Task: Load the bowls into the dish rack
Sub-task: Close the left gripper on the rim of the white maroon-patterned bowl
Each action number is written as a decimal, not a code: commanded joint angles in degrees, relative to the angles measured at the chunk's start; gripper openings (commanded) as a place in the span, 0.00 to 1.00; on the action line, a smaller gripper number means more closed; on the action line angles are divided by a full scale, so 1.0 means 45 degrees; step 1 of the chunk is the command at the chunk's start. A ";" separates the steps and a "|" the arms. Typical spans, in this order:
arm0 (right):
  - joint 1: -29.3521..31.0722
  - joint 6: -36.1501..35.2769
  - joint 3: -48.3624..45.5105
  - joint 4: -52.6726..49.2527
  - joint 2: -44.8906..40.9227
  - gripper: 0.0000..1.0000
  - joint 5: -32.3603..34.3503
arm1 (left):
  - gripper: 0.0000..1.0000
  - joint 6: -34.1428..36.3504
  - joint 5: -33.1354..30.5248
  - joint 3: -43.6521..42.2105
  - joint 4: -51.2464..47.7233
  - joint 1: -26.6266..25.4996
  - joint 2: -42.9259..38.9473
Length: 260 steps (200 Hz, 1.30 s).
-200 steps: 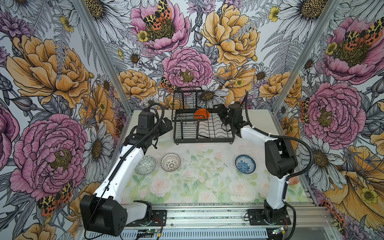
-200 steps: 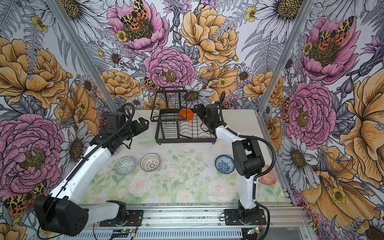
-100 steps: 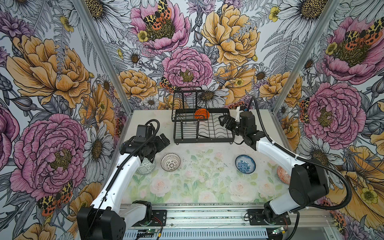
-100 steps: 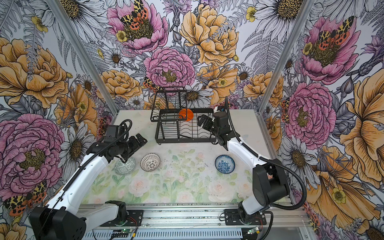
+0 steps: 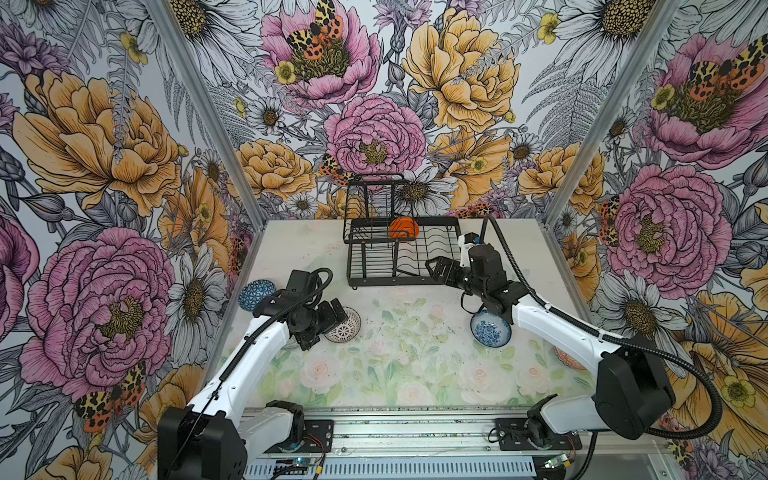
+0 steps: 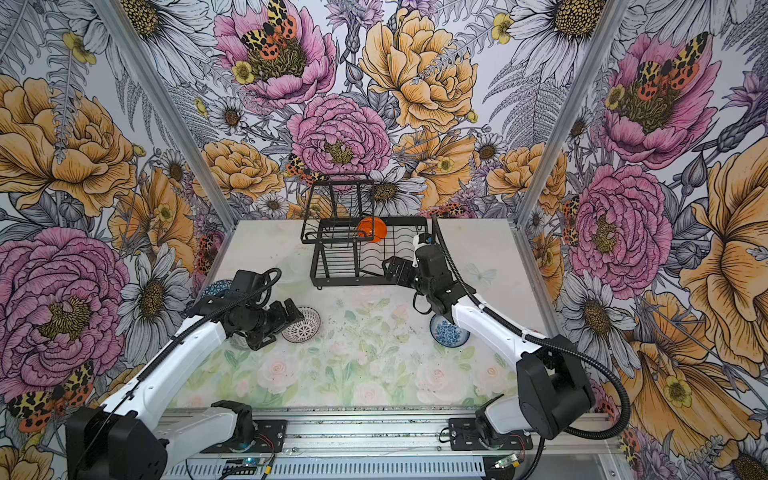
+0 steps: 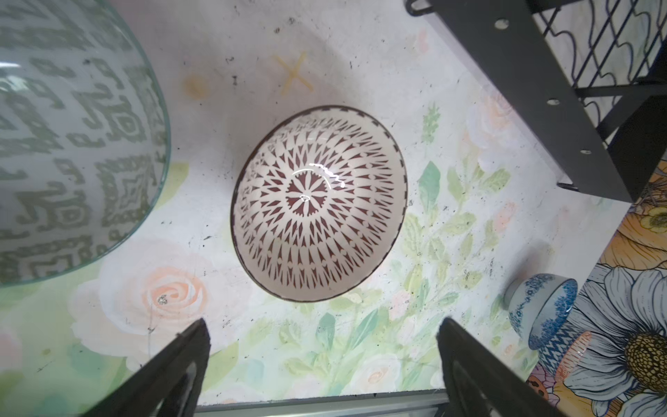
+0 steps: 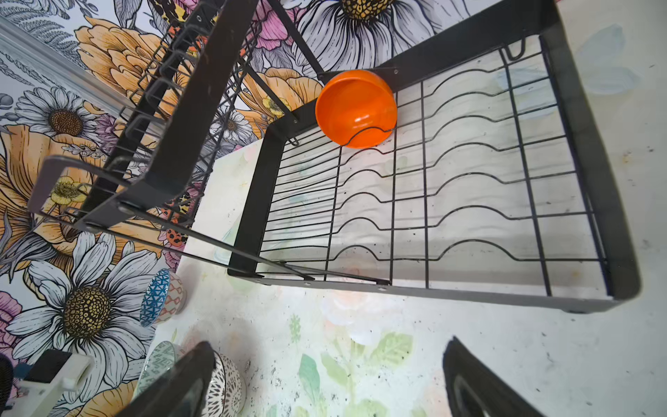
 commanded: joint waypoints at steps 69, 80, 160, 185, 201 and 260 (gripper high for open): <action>0.1162 0.0677 -0.0221 -0.0124 0.0178 0.99 0.1244 | 0.90 0.1435 0.0442 -0.0235 0.0428 0.1212 0.1352; 0.1188 0.0718 -0.0199 -0.0143 0.0297 0.99 0.1193 | 0.87 0.1498 0.0686 -0.0132 0.0608 0.1277 0.1616; 0.1209 0.1283 -0.0787 -0.0241 -0.0223 0.99 0.1592 | 0.66 0.2152 0.0289 0.0322 0.0791 0.1264 0.3189; 0.1188 0.1270 -0.0917 -0.0281 -0.0414 0.99 0.1689 | 0.62 0.2207 0.0049 0.0460 0.0899 0.1268 0.3564; 0.1147 0.1326 -0.0920 -0.0315 -0.0393 0.99 0.1663 | 0.56 0.2136 0.0100 0.0529 0.1105 0.1264 0.3837; 0.0179 0.2292 -0.1162 -0.0353 -0.0309 0.99 0.0809 | 0.32 0.1990 0.0086 0.0968 0.1366 0.1091 0.4486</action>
